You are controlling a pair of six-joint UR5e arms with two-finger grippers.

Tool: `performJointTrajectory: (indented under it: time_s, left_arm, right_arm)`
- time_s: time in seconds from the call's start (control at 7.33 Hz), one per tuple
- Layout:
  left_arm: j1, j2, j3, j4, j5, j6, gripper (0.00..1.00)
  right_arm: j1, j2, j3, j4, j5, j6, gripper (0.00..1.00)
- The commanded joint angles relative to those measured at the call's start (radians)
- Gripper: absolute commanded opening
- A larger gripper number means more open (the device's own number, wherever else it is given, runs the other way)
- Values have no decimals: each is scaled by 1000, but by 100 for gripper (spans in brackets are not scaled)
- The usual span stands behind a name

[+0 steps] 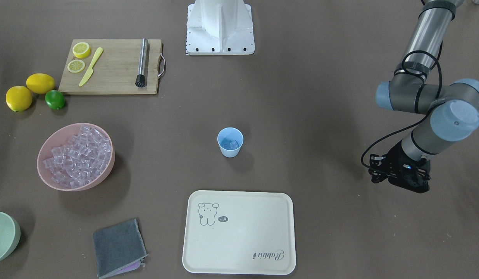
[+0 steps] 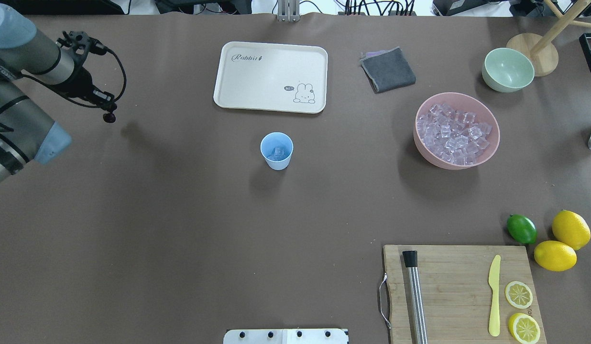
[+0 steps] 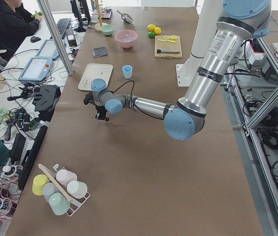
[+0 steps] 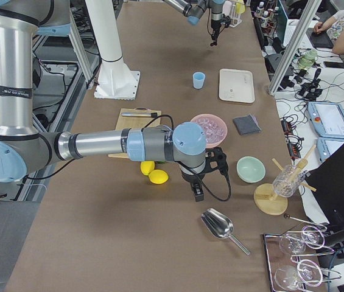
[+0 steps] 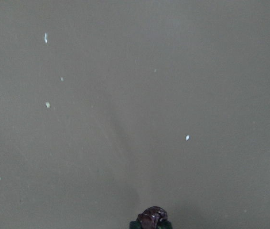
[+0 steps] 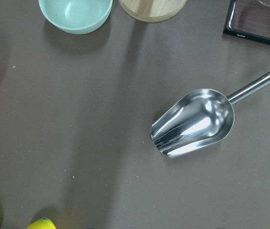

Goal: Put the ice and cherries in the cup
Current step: 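Carry the cherries with the left gripper over the light-blue cup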

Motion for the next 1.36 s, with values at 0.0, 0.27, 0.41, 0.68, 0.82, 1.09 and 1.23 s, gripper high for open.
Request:
performJointTrajectory:
  time_s: [0.0, 0.27, 0.41, 0.68, 0.82, 1.09, 1.23]
  left_arm:
    - [-10, -145, -44, 69, -83, -108, 0]
    - [51, -241, -113, 60, -84, -284, 0]
    - [80, -297, -120, 58, -79, -374, 0]
    - [187, -383, -127, 58, 37, -493, 0]
    - [215, -414, -124, 58, 103, -510, 0]
    - [249, -407, -119, 58, 119, -510, 0]
    - [287, -407, -121, 57, 185, -513, 0]
  right_arm:
    - [-1, 8, 24, -6, 9, 4, 89]
    - [-24, 8, 13, -6, 6, 4, 89]
    - [-45, 8, 12, -5, 6, 12, 89]
    - [-58, -3, 6, -3, 7, 21, 89]
    - [-61, -6, 4, -6, 9, 23, 89]
    - [-65, -4, -1, -6, 9, 24, 89]
    - [-65, -4, -1, -6, 7, 23, 89]
